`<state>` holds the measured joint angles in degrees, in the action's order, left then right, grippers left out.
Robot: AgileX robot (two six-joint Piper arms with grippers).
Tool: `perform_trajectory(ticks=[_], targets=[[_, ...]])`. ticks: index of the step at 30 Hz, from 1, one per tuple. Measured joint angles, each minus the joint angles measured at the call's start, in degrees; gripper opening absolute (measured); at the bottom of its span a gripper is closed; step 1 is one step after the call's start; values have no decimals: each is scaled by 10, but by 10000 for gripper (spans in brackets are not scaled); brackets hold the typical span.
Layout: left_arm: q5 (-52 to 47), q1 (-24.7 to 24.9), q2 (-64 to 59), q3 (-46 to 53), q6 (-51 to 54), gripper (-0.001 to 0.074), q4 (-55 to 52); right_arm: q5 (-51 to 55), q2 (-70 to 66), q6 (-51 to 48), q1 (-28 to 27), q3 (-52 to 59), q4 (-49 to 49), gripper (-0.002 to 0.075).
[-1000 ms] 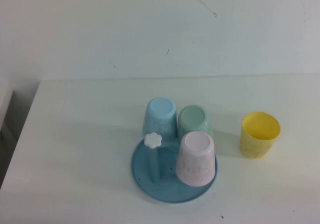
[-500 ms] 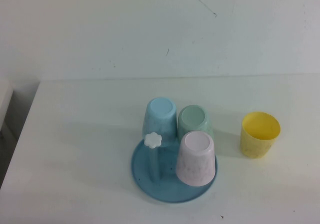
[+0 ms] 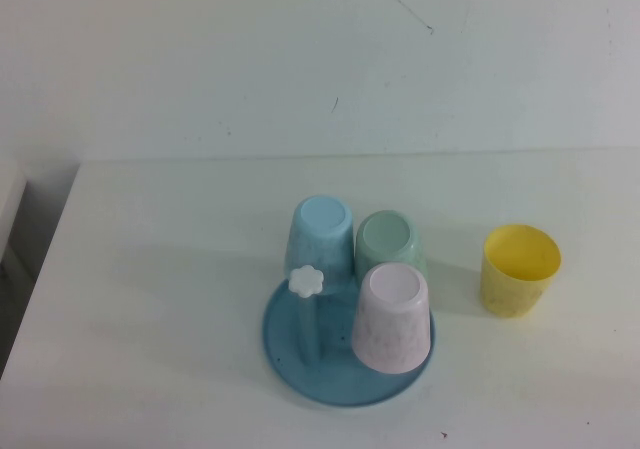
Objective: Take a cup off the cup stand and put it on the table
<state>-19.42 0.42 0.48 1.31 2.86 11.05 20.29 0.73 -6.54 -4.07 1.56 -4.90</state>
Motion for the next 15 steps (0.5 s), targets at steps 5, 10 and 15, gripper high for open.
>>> perform_trajectory(ticks=[5,10,15], targets=[[1,0,0,0,3,-3,-1,0,0,0,0,0,0,-3],[56,0,0,2,2,-3,-2,-14,0,0,0,0,-1,-3],[171,0,0,2,-12,-3,-2,-145,0,0,0,0,-4,-3]])
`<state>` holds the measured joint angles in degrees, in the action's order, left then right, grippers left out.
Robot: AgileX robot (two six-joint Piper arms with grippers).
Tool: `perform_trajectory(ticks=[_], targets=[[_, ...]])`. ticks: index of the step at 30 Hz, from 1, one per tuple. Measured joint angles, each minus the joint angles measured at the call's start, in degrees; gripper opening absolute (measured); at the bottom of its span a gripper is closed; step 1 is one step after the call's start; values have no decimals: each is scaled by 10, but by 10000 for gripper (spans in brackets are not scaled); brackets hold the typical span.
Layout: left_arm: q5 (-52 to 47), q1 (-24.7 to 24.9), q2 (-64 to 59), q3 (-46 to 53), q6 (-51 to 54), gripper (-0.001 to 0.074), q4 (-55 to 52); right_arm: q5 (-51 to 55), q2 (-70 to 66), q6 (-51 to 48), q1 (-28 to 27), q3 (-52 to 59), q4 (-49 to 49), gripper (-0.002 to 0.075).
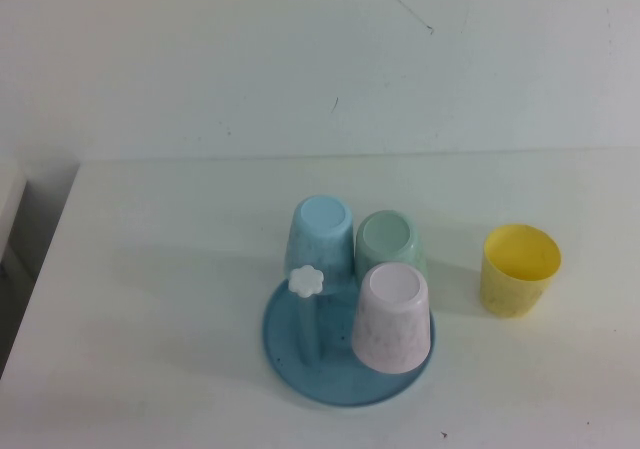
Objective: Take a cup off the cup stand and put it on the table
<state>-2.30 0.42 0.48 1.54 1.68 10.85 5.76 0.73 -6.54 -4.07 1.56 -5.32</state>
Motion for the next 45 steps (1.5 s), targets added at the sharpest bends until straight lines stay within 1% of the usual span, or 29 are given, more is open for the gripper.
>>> perform_trajectory(ticks=[5,7,9,12,16,19,21,26,31,33,35,37,40,43,45], targets=[[111,0,0,0,-2,-3,0,-155,0,0,0,0,-2,-3],[154,0,0,0,-2,-3,0,-198,0,0,0,0,-2,-3],[173,0,0,0,-2,-3,0,-231,0,0,0,0,-2,-3],[184,0,0,0,-2,-3,0,-256,0,0,0,0,-2,-3],[191,0,0,0,-6,-3,6,-263,0,1,0,0,-2,-3],[162,0,0,0,-7,-3,56,-261,0,3,0,0,-2,-3],[107,0,0,-14,-6,-3,79,-230,0,4,0,-7,-2,-3],[-14,0,-9,-95,-1,-3,91,-58,0,5,0,-86,-2,-3],[-164,0,-82,-204,11,-3,88,124,-2,5,0,-158,-2,-3],[-211,0,-120,-246,14,-3,86,177,-17,5,0,-178,-2,-3],[-254,0,-155,-282,22,-3,86,212,-35,-5,0,-190,10,-3],[-299,0,-199,-322,33,-3,94,237,-56,-40,0,-195,44,-3],[-363,0,-269,-381,74,-3,118,260,-95,-129,0,-200,120,-3],[-392,0,-340,-438,114,-3,146,266,-131,-211,0,-200,192,-3],[-398,0,-391,-474,146,-3,170,268,-148,-235,0,-200,213,-3]])
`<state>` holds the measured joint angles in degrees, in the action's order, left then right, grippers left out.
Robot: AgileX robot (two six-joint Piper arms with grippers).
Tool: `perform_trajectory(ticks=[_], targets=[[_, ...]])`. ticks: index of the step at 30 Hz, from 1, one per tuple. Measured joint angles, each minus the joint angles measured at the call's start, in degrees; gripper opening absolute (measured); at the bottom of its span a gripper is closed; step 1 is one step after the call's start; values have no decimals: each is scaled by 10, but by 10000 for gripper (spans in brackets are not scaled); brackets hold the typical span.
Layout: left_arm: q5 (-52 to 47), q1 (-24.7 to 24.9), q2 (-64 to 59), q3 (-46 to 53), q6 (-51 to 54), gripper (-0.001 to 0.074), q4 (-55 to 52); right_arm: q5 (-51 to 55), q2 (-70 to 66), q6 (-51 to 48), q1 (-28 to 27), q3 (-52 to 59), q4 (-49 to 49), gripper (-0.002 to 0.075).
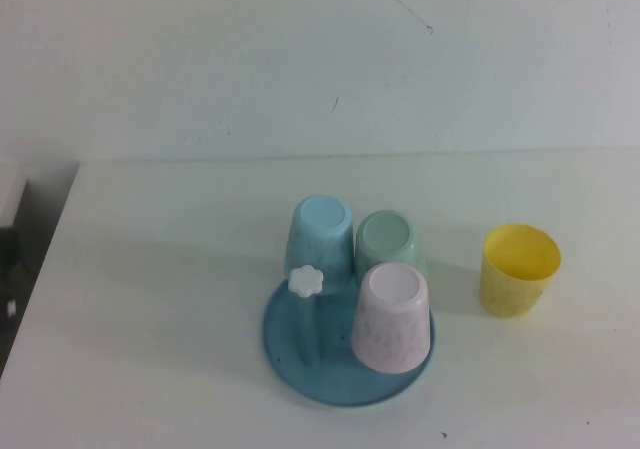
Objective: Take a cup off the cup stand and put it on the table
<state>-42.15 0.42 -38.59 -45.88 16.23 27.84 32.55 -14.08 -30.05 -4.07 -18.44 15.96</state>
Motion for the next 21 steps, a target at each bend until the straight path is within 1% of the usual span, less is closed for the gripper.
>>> perform_trajectory(ticks=[6,12,15,21], targets=[[-75,0,-151,-135,91,-3,94,1,-25,-18,0,0,14,-3],[-123,6,-294,-245,106,-3,112,1,-28,-20,0,0,15,-3],[-130,39,-351,-284,106,-3,108,1,-29,-21,0,0,16,-3],[-128,154,-449,-332,82,-3,53,-1,-30,-23,0,0,17,-3]])
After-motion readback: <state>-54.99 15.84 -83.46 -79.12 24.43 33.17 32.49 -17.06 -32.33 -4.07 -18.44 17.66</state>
